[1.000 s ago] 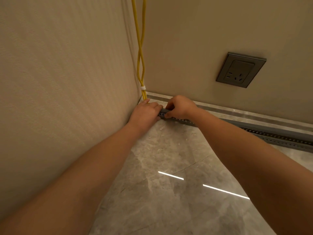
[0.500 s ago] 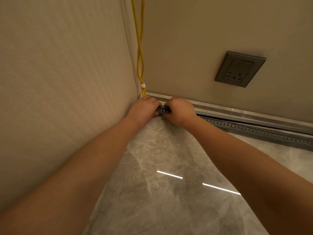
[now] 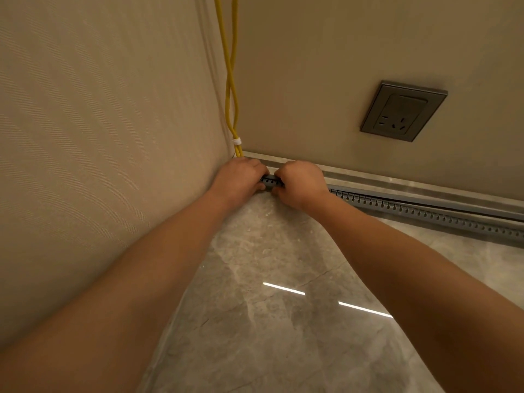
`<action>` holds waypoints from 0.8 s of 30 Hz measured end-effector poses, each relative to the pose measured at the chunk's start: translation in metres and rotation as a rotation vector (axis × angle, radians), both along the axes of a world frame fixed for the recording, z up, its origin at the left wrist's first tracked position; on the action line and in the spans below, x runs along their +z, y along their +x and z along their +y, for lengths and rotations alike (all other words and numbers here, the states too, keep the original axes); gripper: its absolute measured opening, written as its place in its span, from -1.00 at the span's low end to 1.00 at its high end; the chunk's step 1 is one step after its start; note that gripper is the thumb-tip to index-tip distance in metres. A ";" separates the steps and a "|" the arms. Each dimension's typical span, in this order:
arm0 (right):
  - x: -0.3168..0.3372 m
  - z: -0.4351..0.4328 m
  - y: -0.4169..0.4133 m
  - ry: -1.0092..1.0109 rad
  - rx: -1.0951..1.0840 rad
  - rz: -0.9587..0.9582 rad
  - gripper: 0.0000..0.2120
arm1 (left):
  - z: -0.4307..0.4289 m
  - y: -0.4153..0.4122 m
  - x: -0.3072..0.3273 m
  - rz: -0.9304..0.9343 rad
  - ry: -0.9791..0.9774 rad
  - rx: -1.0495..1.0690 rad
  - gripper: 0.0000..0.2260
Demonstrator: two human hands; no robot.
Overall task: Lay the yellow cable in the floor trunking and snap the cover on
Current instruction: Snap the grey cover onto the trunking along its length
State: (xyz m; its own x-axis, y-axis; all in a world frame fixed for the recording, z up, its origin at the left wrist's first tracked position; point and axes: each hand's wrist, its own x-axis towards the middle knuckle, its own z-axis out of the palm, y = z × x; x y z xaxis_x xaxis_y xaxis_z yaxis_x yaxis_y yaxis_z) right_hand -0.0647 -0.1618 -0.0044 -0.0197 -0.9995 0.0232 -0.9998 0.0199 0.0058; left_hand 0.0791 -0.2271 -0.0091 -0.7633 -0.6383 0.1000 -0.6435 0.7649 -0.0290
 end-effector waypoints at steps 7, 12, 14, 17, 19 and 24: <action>-0.006 0.003 -0.002 -0.051 0.018 0.000 -0.79 | 0.002 0.001 -0.001 -0.021 -0.034 -0.002 -0.71; -0.003 0.007 -0.003 -0.031 -0.018 -0.104 -0.81 | 0.010 0.002 0.005 -0.046 -0.017 0.030 -0.73; 0.000 0.011 -0.005 -0.005 -0.012 -0.162 -0.77 | 0.016 0.001 0.009 -0.090 -0.029 0.040 -0.73; 0.006 0.024 -0.015 0.064 0.004 -0.167 -0.73 | 0.027 -0.004 0.015 -0.149 -0.070 0.060 -0.74; 0.008 0.036 -0.024 0.086 -0.008 -0.140 -0.74 | 0.038 -0.010 0.016 -0.156 -0.075 0.062 -0.74; 0.012 0.074 -0.053 0.140 -0.085 -0.169 -0.71 | 0.067 -0.036 0.017 -0.181 -0.046 0.041 -0.73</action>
